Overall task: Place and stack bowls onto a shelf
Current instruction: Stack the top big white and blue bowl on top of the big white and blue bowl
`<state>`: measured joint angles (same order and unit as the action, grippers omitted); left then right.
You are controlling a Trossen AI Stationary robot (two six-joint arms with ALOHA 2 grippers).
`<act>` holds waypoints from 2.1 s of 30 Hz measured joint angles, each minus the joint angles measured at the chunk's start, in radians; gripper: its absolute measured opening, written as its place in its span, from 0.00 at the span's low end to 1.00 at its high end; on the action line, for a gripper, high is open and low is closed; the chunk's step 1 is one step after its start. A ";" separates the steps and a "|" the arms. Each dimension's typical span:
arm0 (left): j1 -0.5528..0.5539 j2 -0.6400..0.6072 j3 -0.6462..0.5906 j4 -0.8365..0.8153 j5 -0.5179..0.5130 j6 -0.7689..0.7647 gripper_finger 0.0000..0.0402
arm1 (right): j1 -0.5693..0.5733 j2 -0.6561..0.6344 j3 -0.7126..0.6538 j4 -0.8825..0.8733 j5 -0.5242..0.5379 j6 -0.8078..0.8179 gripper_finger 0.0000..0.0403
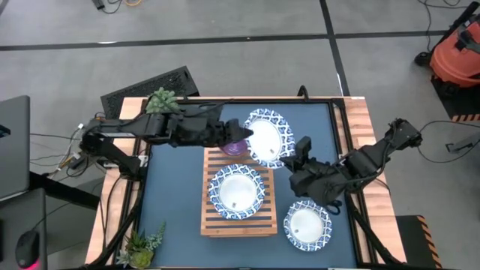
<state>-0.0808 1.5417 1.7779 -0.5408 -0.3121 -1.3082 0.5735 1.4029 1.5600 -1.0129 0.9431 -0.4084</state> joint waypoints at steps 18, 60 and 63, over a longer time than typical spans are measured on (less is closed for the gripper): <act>0.035 0.018 0.000 0.070 0.088 0.033 0.49 | -0.013 0.010 0.000 0.034 -0.053 -0.046 0.06; 0.044 0.019 0.000 -0.008 0.173 0.029 0.33 | -0.013 0.010 0.000 -0.049 -0.160 0.052 0.06; 0.044 0.019 0.000 -0.006 0.169 0.039 0.24 | -0.013 0.010 0.000 -0.049 -0.159 0.053 0.06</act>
<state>-0.0368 1.5608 1.7779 -0.5469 -0.1436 -1.2694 0.5606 1.4124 1.5600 -1.0622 0.7837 -0.3557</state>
